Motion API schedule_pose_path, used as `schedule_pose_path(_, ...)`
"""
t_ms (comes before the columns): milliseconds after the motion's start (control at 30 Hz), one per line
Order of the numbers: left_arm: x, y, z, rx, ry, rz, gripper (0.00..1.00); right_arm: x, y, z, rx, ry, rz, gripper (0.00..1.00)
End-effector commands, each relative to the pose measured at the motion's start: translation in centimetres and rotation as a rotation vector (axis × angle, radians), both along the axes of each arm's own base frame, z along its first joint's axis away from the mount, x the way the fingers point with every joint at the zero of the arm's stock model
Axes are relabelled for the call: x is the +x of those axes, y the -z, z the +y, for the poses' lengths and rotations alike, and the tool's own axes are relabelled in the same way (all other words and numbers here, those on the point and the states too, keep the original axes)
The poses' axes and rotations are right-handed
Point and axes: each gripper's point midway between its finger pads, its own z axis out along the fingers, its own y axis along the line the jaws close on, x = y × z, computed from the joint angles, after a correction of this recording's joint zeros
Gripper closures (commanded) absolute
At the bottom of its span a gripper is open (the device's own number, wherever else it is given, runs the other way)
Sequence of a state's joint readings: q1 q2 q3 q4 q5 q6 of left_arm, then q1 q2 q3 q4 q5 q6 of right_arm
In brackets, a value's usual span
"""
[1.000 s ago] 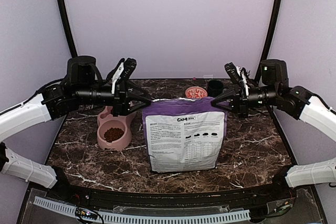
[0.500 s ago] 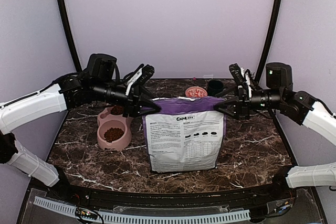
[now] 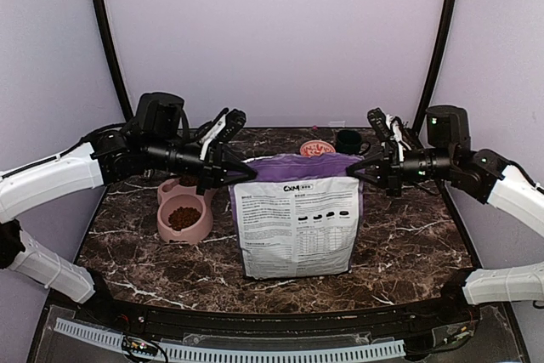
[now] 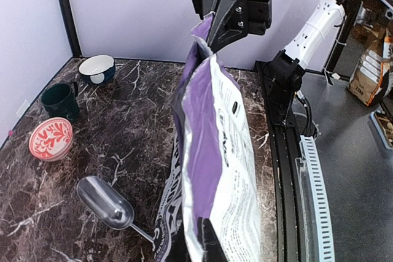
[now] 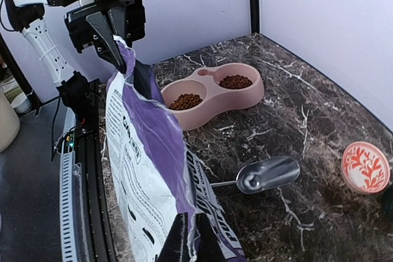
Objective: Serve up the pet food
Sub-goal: Press the seal on the pet food bag.
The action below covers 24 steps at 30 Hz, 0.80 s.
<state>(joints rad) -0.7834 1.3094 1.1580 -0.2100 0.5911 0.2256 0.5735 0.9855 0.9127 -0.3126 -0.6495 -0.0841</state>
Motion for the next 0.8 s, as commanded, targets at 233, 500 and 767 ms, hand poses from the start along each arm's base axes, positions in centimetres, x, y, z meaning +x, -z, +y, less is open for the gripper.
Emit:
schedule_pose_path(233,1.2,-1.5,2.6,0.008,-0.146,-0.090,1.00,-1.1,-2.1,-1.2,0.047,0.040,-0.050,1.00)
schedule_pose_path(500,0.8,-3.9,1.0,-0.003,-0.088,-0.067,0.59,-1.5,-1.8,-0.3,0.073,-0.022,-0.029,1.00)
schedule_pose_path(767,0.6,-3.9,-2.1,0.027,-0.001,-0.045,0.31,-1.4,-1.4,0.2,0.062,-0.033,-0.066,1.00)
